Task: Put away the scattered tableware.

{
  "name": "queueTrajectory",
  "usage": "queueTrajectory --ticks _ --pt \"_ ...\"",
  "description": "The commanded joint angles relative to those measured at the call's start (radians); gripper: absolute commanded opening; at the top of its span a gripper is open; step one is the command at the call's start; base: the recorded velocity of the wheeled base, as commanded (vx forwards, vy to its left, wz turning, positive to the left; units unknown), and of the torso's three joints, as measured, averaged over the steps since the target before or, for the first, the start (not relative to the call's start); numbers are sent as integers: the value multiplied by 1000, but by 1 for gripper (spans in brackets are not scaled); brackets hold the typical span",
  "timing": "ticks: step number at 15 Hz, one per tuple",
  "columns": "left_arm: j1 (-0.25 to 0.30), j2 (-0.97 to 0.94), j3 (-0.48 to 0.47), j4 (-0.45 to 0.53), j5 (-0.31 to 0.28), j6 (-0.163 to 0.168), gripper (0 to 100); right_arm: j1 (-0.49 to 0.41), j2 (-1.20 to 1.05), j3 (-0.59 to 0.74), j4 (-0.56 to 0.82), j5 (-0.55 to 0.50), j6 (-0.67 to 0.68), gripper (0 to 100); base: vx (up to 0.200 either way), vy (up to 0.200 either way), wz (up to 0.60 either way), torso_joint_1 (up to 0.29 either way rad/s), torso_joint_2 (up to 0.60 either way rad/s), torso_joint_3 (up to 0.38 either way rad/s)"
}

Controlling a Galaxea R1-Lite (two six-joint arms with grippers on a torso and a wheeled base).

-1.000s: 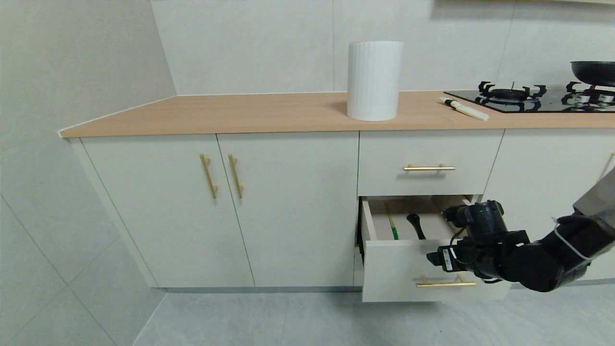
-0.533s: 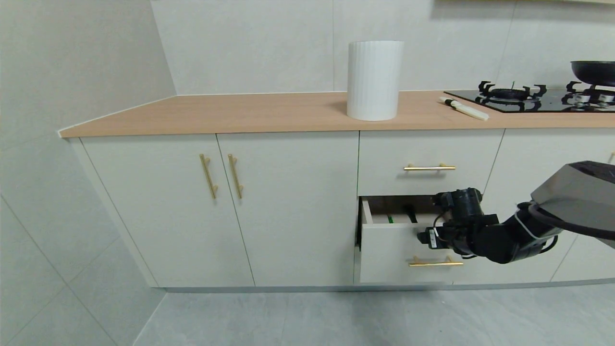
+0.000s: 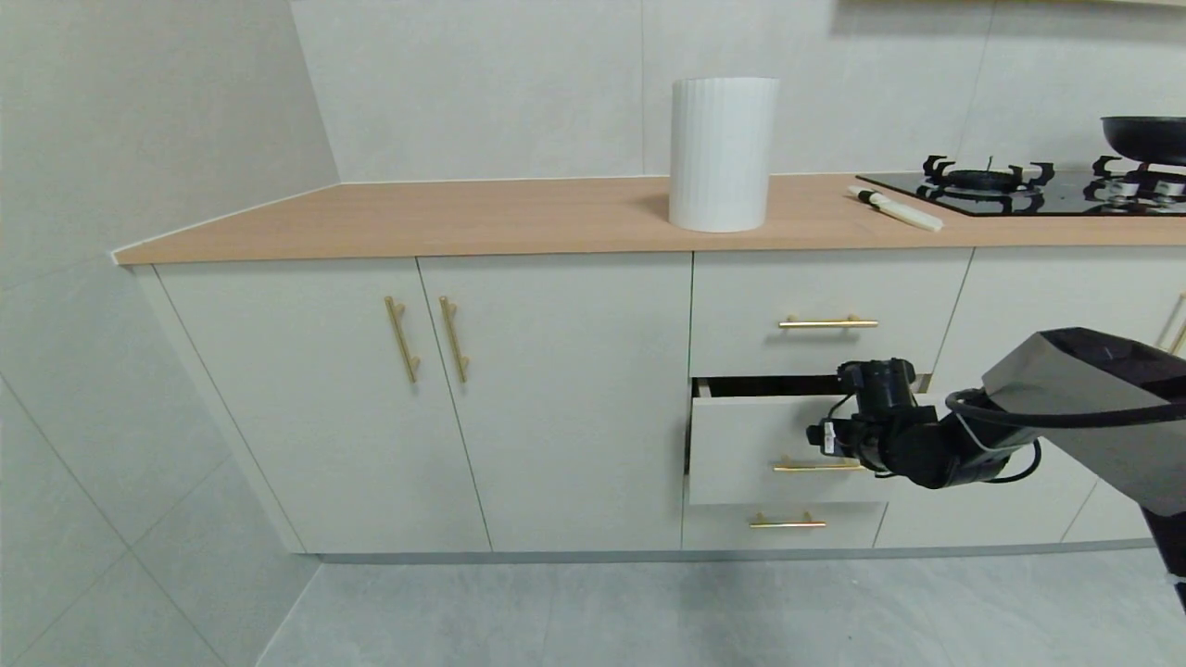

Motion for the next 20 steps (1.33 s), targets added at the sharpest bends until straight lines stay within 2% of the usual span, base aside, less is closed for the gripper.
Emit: queueTrajectory --ticks 1,6,10,20 --pt "0 0 0 0 0 0 100 -1 53 -44 -2 -12 17 100 0 0 0 0 0 0" --pt "0 0 0 0 0 0 100 -12 133 -129 -3 -31 78 100 0 0 0 0 0 0" --pt "0 0 0 0 0 0 100 -35 172 -169 -86 -31 81 100 0 0 0 0 0 0" --pt "0 0 0 0 0 0 100 -58 249 -339 -88 -42 145 100 0 0 0 0 0 0"
